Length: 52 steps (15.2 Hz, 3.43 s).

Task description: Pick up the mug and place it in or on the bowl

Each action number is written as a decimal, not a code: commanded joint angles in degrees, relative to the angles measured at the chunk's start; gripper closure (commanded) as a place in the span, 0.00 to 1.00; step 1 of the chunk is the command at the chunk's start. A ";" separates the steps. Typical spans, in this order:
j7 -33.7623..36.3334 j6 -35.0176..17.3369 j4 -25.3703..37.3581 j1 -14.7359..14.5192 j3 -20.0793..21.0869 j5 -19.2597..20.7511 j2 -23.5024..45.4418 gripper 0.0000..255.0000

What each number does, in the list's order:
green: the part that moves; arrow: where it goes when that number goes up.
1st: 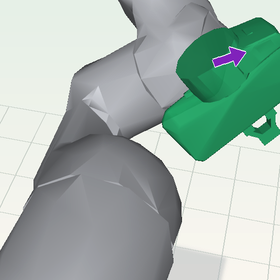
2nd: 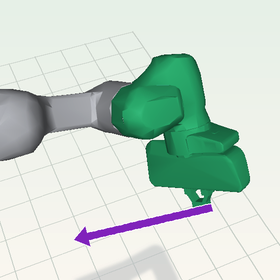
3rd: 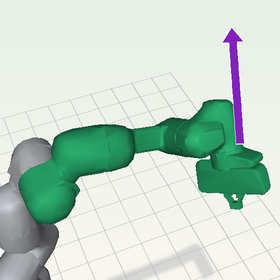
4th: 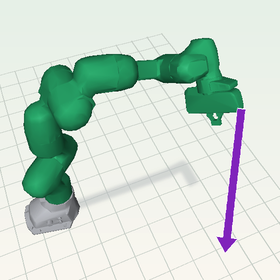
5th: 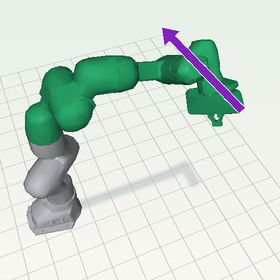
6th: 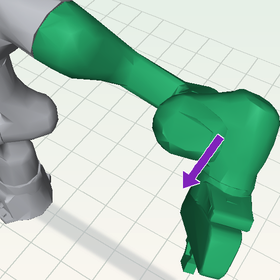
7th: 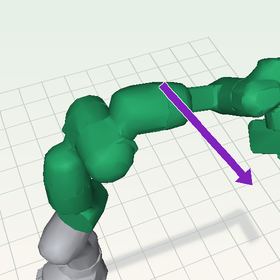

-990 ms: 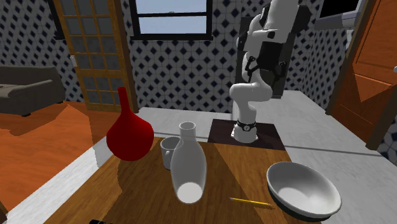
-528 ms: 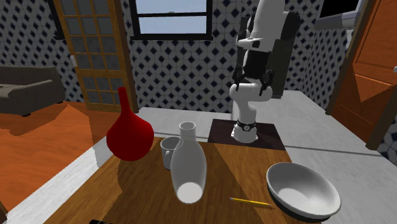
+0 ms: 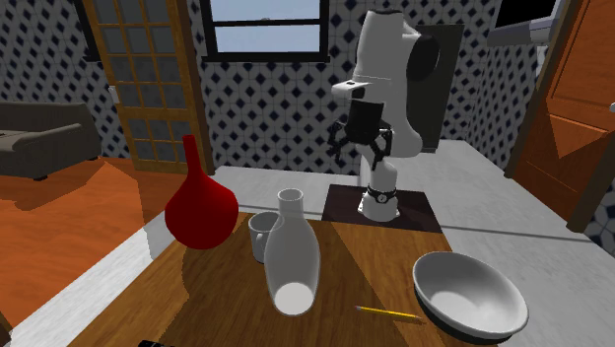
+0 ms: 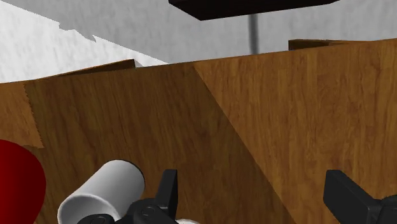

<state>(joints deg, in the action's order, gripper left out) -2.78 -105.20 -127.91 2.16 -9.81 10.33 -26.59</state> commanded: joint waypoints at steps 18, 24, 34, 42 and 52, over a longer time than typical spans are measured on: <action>-18.99 -10.93 22.77 5.18 -11.00 -10.34 36.40 0.00; -19.48 -15.53 19.91 5.51 -10.92 -11.07 38.24 0.00; -19.48 -15.52 19.91 5.51 -10.92 -11.07 38.23 1.00; -19.48 -15.53 19.91 5.51 -10.92 -11.07 38.24 1.00; -19.19 -8.40 24.89 5.30 -11.11 -10.19 35.95 1.00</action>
<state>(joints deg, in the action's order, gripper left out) -22.05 -114.31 -103.66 7.51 -20.94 0.09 9.43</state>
